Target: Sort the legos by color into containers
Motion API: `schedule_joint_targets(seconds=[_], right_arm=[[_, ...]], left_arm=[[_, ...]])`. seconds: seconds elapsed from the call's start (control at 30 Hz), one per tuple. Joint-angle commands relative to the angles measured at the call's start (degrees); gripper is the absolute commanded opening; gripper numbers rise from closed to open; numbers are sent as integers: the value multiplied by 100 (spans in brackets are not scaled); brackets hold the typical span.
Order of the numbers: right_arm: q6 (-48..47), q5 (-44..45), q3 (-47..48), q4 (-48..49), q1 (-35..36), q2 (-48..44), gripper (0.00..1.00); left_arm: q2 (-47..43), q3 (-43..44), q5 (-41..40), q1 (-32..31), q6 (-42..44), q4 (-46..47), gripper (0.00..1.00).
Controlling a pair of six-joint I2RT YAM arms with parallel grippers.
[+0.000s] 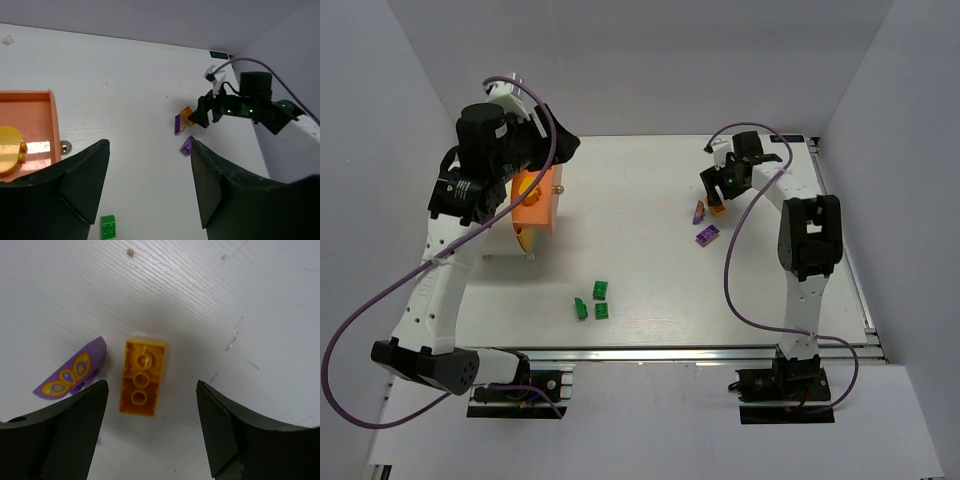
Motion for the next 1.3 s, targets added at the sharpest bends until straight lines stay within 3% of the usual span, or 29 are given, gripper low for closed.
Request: schedule_joint_targets(seconds=[0.0, 0.17, 0.27, 0.3, 0.4, 0.47, 0.5, 0.53, 0.6, 0.7, 0.83, 1.0, 1.27], right_arm=[[-234, 309, 448, -343, 133, 186, 77], [-305, 545, 439, -299, 248, 467, 75], [-270, 765, 448, -229, 257, 608, 66], [-252, 827, 404, -194, 257, 634, 54], [-243, 784, 386, -141, 240, 591, 34], [-330, 504, 404, -184, 213, 503, 18], [-383, 346, 447, -228, 222, 329, 5], [-462, -56, 448, -246, 239, 205, 0], [-805, -610, 326, -185, 257, -407, 0], [-1182, -2051, -385, 639, 423, -1400, 0], [-816, -3843, -537, 1692, 1002, -1765, 0], [589, -3875, 270, 3285, 1846, -1205, 0], [2909, -2557, 2477, 4718, 2954, 352, 0]], left_arm=[[-184, -214, 332, -33, -157, 215, 76], [-431, -583, 279, -33, -289, 276, 76], [-493, -619, 262, -33, -306, 294, 77], [-501, -602, 253, -33, -306, 268, 77], [-493, -584, 218, -33, -280, 224, 77], [-501, -584, 218, -33, -271, 232, 77], [-510, -593, 218, -33, -271, 250, 77], [-519, -593, 227, -33, -271, 258, 77], [-615, -610, 209, -33, -280, 346, 76], [-904, -716, 86, -33, -289, 627, 77], [-1248, -874, 16, -33, -350, 873, 77], [-1520, -953, -125, -33, -429, 1023, 77], [-2047, -1445, -257, -33, -746, 1392, 77]])
